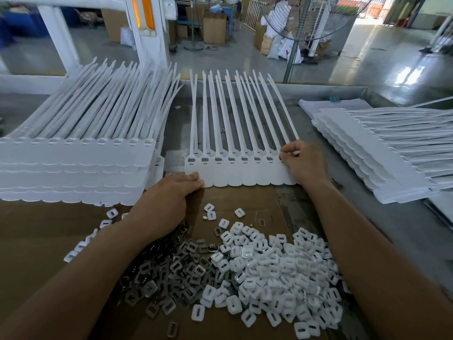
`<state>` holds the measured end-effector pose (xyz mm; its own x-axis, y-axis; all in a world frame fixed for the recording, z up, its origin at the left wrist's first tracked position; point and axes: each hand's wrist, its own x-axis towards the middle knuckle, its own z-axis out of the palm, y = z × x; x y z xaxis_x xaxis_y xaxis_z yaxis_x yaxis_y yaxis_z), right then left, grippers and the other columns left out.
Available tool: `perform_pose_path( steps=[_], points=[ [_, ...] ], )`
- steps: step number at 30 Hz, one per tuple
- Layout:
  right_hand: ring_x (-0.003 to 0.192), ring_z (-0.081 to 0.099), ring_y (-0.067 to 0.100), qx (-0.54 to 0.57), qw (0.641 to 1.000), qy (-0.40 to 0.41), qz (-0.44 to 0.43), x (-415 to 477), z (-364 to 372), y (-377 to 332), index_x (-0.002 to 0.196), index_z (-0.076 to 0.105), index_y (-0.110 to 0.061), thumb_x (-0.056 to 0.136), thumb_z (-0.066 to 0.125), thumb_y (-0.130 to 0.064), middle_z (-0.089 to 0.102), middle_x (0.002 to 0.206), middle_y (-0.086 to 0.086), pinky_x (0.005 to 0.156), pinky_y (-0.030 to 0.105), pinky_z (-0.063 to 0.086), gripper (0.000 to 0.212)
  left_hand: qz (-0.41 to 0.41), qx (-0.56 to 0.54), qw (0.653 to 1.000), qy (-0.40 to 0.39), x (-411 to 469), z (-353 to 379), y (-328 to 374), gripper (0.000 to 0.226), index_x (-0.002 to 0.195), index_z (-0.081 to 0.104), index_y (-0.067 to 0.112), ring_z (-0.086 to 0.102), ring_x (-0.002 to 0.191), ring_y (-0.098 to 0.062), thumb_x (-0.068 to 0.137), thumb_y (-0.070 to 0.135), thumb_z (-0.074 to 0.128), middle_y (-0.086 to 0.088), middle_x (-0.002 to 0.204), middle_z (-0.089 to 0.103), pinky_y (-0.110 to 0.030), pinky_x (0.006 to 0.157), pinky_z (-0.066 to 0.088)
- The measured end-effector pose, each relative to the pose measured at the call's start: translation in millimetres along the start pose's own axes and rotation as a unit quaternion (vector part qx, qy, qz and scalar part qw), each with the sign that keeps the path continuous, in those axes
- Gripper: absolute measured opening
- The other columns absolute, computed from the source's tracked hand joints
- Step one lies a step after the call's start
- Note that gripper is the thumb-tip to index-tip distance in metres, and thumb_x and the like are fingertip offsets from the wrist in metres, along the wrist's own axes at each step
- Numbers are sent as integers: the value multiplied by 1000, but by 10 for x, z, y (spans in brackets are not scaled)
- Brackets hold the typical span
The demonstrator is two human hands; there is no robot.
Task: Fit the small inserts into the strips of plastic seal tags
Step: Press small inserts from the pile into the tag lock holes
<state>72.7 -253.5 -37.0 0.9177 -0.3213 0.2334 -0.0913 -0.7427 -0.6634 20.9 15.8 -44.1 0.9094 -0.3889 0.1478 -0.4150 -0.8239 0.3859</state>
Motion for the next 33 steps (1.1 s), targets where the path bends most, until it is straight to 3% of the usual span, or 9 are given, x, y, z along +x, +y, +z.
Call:
perform_pose_path(
  steps=[9, 14, 18, 21, 24, 28, 33],
  points=[
    [88, 51, 8, 32, 999, -26, 16, 8, -29, 7, 101, 69, -13, 92, 52, -20, 66, 108, 3, 79, 24, 39, 21, -1, 8, 1000, 1, -11, -5, -4, 54, 136, 40, 21, 22, 135, -7, 89, -5, 33, 8, 146, 30, -15, 107, 6],
    [75, 55, 0, 76, 996, -39, -38, -104, -186, -210, 100, 67, -16, 90, 56, -21, 63, 87, -10, 76, 20, 44, 16, -1, 5, 1000, 6, -10, -9, 4, 54, 135, 41, 20, 23, 135, -7, 89, -6, 32, 7, 146, 31, -15, 107, 6],
    [76, 58, -3, 73, 972, -162, -154, -391, -328, -614, 90, 67, -21, 88, 60, -22, 59, 80, -21, 65, 7, 43, 7, 1, 7, 1000, 2, -10, -9, 4, 55, 135, 41, 21, 23, 135, -8, 88, -6, 33, 7, 146, 31, -16, 107, 7],
    [70, 57, -11, 21, 928, -301, -216, -673, -320, -833, 86, 65, -23, 85, 63, -22, 59, 76, -21, 70, 7, 48, 3, -8, 5, 1000, 10, 3, -9, 11, 56, 134, 43, 23, 24, 135, -8, 87, -5, 34, 8, 145, 32, -21, 110, 11],
    [68, 54, -12, -38, 882, -393, -258, -892, -246, -959, 89, 68, -21, 83, 66, -22, 59, 75, -20, 72, 4, 43, 6, -9, 0, 1000, 14, -7, -6, 11, 56, 133, 44, 23, 25, 134, -9, 86, -4, 35, 6, 145, 34, -23, 112, 13],
    [77, 51, -2, -95, 853, -421, -294, -1006, -143, -1015, 98, 70, -17, 83, 67, -18, 66, 94, -10, 75, 13, 42, 16, 0, -6, 1000, 18, -18, -9, -8, 55, 132, 46, 22, 26, 134, -9, 85, -5, 36, 4, 145, 35, -18, 108, 11],
    [84, 53, 0, -110, 875, -384, -275, -992, -102, -979, 98, 71, -20, 82, 67, -19, 67, 97, -10, 81, 20, 45, 17, -1, -7, 1000, 17, 26, 5, 1, 56, 133, 46, 21, 25, 134, -8, 84, -6, 36, 5, 145, 34, -19, 109, 9]
  ],
)
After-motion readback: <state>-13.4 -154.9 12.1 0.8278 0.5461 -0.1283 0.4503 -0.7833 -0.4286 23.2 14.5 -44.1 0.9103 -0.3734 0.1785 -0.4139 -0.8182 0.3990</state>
